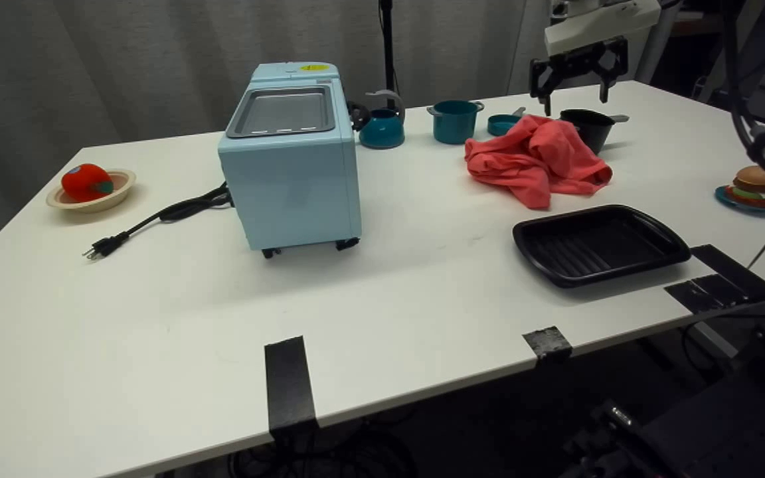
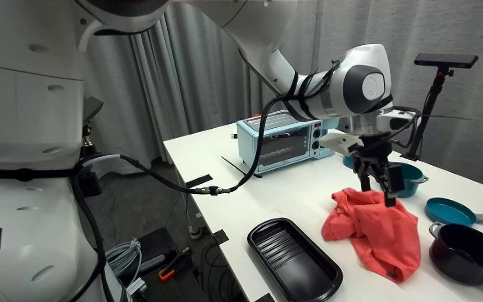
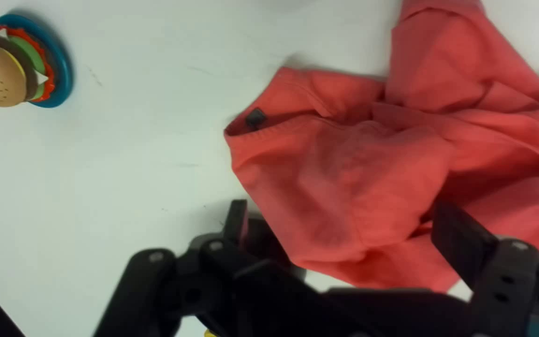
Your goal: Unfold the orange sweatshirt
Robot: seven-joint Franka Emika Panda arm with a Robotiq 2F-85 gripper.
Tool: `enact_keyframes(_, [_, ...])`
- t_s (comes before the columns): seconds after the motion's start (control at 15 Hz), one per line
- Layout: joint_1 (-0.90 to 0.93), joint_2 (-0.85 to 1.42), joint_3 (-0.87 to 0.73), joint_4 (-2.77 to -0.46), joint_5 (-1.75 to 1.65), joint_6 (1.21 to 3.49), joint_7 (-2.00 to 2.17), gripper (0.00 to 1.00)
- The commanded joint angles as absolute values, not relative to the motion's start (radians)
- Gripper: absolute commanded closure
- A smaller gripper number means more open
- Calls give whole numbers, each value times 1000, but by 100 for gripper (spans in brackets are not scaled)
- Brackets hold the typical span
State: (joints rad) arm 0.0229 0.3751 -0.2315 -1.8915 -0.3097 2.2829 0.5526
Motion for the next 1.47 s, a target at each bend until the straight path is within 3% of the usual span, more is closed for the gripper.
enact_keyframes(0.0, [-17,400,-164,-1832,-159,2295,473,0])
enact_keyframes(0.53, [-16,557,-129,-1691,-39,2327,409,1])
enact_keyframes(0.73, [-15,627,-135,-1630,-41,2318,416,6])
enact_keyframes(1.07, [-39,722,-137,-1517,-29,2285,399,51])
enact_keyframes(1.4, [-37,698,-147,-1516,-44,2298,406,89])
